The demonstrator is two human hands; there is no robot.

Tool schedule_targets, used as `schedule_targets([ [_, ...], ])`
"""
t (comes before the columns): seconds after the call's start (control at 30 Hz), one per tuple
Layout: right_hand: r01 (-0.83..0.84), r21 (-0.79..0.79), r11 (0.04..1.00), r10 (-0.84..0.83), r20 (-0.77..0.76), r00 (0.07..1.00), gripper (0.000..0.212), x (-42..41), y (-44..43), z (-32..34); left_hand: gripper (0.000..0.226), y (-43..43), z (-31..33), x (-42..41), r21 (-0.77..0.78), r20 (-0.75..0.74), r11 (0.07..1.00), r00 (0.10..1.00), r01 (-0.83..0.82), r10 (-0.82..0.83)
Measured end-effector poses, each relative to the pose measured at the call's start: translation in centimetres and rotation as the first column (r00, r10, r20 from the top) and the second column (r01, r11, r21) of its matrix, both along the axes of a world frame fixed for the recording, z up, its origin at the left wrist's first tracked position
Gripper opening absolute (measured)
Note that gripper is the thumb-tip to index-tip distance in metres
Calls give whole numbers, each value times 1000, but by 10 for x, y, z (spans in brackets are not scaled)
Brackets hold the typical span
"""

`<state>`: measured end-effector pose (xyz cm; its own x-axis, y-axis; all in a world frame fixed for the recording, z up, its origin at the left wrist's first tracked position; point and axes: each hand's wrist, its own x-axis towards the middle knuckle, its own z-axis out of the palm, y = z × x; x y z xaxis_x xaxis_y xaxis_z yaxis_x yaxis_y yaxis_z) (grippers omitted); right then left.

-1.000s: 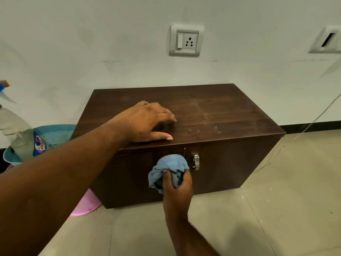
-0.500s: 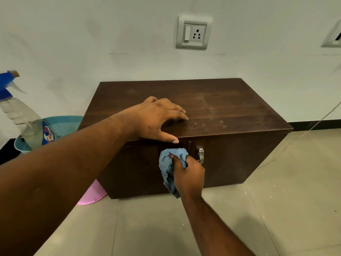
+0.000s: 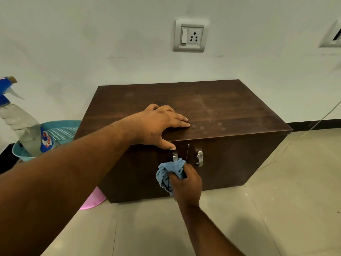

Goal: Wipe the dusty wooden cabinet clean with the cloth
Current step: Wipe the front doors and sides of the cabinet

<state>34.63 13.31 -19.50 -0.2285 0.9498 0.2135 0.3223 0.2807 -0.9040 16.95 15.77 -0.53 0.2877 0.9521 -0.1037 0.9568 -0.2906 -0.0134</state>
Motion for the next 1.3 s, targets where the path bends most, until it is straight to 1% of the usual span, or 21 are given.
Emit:
schedule_targets([
  [0.1, -12, -43, 999, 17, 112, 994, 25, 4, 13, 17, 81, 1, -1, -1, -3, -26, 1000, 1000, 18, -18],
  [0.2, -158, -113, 981, 180, 222, 958, 24, 11, 31, 40, 79, 2, -1, 1, 18, -79, 999, 996, 39, -38],
  [0.27, -230, -177, 957, 262, 183, 948, 34, 14, 42, 51, 79, 3, -1, 3, 52, -121, 997, 991, 65, -58],
  [0.37, -210, -222, 952, 248, 158, 956, 56, 14, 48, 59, 79, 4, -2, 5, 73, -152, 994, 986, 83, -71],
  [0.43, -159, -259, 953, 184, 77, 980, 51, 9, 39, 52, 79, 4, -3, 4, 64, -144, 995, 987, 75, -65],
  [0.47, -138, -265, 954, 144, 3, 990, 40, 6, 30, 45, 79, 4, -3, 3, 58, -138, 996, 988, 74, -65],
  [0.53, -112, -189, 976, 93, -107, 990, 9, 3, 11, 28, 79, 5, -3, 2, 45, -121, 996, 990, 72, -66],
  [0.57, -111, -121, 986, 99, -104, 990, 7, 4, 5, 21, 79, 5, -3, 1, 41, -117, 997, 991, 69, -64],
  [0.63, -118, 25, 993, 117, 9, 993, 20, 7, 6, 5, 79, 5, -3, 0, 37, -115, 997, 992, 63, -58],
  [0.7, -129, 100, 987, 119, 98, 988, 22, 7, 10, -3, 78, 4, -5, 1, 35, -111, 998, 992, 59, -55],
  [0.77, -108, 137, 985, 94, 105, 990, 22, 6, 11, -9, 78, 3, -5, 2, 38, -111, 998, 992, 57, -52],
  [0.83, -98, 140, 985, 95, 27, 995, 23, 7, 9, -13, 78, 2, -4, 2, 40, -120, 998, 992, 54, -49],
  [0.9, -105, 30, 994, 108, -145, 983, 21, 12, 8, -22, 79, 2, -2, 3, 33, -134, 998, 990, 57, -52],
  [0.93, -103, -85, 991, 79, -249, 965, 20, 17, 9, -26, 79, 2, -1, 4, 31, -137, 998, 989, 57, -52],
  [0.97, -105, -256, 961, 1, -377, 926, 19, 25, 9, -32, 80, 2, 0, 4, 34, -141, 998, 988, 60, -54],
  [1.0, -100, -406, 908, -106, -455, 884, 18, 34, 10, -39, 80, 1, 1, 4, 42, -147, 997, 988, 62, -55],
  [1.03, -64, -524, 849, -230, -477, 848, 16, 46, 10, -44, 80, 1, 1, 5, 52, -158, 996, 986, 66, -57],
  [1.07, 20, -570, 821, -321, -434, 841, 14, 58, 12, -47, 80, 2, 2, 7, 67, -171, 995, 983, 73, -61],
  [1.13, 138, -566, 813, -412, -391, 823, 11, 79, 17, -45, 80, 1, 2, 12, 95, -203, 992, 977, 81, -60],
  [1.23, 75, -577, 813, -399, -460, 793, 12, 82, 28, -16, 81, 2, 5, 17, 98, -230, 992, 972, 74, -50],
  [1.3, 32, -506, 862, -311, -479, 821, 11, 75, 39, 11, 82, 3, 6, 21, 96, -246, 993, 969, 66, -41],
])
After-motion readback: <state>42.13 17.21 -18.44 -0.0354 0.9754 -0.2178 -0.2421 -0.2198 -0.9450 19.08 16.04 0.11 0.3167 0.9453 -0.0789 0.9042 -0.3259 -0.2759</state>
